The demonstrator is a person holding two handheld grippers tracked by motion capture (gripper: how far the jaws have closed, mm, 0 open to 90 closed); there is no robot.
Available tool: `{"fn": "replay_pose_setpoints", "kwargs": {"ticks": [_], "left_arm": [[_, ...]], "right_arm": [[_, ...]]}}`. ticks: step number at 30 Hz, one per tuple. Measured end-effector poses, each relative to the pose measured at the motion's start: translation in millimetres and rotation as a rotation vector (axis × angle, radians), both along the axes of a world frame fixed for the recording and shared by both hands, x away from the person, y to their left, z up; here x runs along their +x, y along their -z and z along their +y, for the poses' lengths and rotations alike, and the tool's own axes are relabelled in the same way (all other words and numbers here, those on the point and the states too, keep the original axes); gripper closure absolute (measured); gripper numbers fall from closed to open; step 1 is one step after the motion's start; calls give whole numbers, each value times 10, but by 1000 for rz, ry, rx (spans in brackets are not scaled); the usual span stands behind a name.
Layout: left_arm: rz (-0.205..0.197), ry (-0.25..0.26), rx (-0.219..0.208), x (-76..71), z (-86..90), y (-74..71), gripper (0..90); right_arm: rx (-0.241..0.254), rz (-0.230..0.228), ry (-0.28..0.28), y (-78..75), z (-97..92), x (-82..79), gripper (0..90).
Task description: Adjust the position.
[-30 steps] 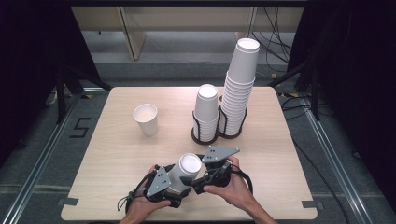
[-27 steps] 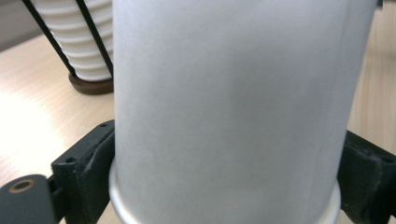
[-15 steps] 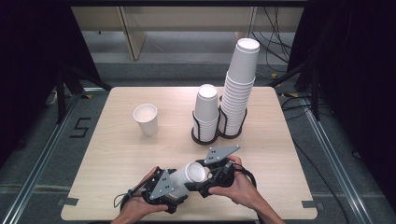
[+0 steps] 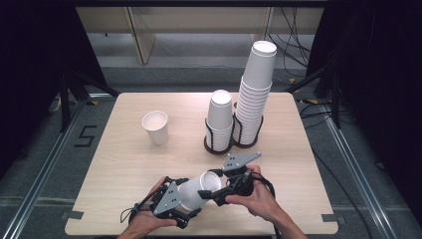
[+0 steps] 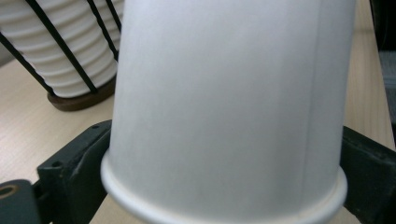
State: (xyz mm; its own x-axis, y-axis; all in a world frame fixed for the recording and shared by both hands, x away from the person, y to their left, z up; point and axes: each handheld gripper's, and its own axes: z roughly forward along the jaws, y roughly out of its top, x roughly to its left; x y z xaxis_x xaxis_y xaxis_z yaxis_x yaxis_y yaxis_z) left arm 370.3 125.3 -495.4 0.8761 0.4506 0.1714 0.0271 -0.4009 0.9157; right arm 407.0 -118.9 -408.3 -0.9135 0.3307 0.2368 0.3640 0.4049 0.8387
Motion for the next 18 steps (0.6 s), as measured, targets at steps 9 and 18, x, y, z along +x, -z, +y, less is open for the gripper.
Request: {"fn": "replay_pose_setpoints", "kwargs": {"ticks": [9,18], "left_arm": [[-76,-42,-160,-26,65,-73,27],[-111,-30,-191,-56,55,-125,45]], "right_arm": [[133,87,18,-47,-127,70,259],[199,130,8,-30,-136,93,260]]}}
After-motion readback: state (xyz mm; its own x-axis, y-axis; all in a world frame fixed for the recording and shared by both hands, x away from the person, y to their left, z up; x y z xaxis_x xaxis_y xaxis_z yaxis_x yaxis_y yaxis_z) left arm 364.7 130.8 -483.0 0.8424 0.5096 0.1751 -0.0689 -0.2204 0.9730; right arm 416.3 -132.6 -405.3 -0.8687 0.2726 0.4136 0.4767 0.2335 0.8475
